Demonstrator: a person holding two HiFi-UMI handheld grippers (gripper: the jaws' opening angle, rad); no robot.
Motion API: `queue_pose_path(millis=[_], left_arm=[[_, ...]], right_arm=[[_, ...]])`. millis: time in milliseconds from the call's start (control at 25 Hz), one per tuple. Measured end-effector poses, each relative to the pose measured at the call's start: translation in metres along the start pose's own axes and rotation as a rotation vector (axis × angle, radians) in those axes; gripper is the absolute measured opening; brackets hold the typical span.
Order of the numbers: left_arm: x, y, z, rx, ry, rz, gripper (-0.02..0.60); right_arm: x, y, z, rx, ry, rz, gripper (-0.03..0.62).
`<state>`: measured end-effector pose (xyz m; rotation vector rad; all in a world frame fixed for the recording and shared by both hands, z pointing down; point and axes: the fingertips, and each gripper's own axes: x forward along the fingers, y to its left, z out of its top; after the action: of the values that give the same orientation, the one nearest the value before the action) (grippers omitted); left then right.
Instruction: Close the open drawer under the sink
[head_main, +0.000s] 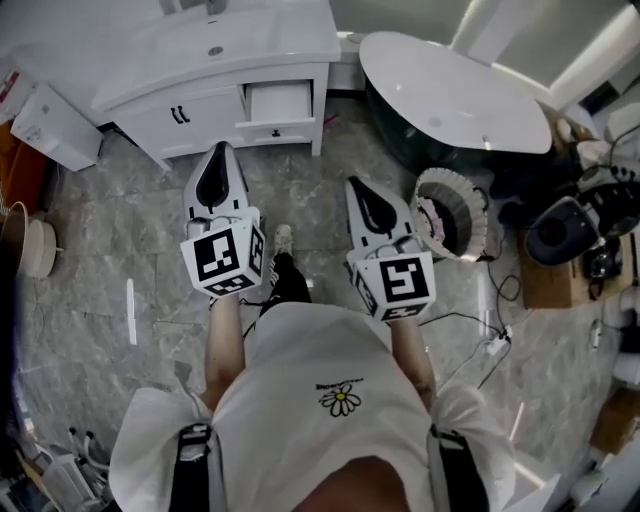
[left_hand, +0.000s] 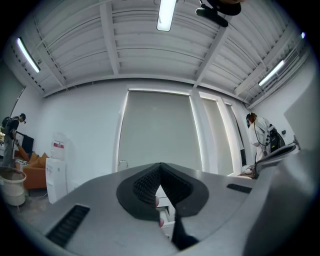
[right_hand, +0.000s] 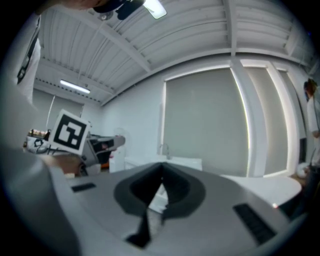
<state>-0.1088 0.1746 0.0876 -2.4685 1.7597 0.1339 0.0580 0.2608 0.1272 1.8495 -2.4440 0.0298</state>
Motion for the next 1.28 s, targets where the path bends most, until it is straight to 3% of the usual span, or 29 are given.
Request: queue_pose_path(millis=[320,800,1000,1280], left_arm=[[0.097,0.04,-0.023,-0.015,0.038,-0.014,0.02],[0.26,0.106,-0.042,-0.047,0.024,-0.119,0.02],[0.295,0.127,-0.051,-0.073,0.04,-0.113,0.02],[0.314,0.123,-0.061,-0.072,0.044,-0.093,0.02]], right_arm=[[0.108,-0.018,0.005,-0.007,0.055,0.001,0.029],[0.301,-0.033,0.025,-0.049,0.11,-0.007,0.029],[0.339,-0.037,0.026,-0.078,0.138,-0.03,0.029],[0.363,-0.064,0.017,-0.061,0.138,-0.041,0.029]])
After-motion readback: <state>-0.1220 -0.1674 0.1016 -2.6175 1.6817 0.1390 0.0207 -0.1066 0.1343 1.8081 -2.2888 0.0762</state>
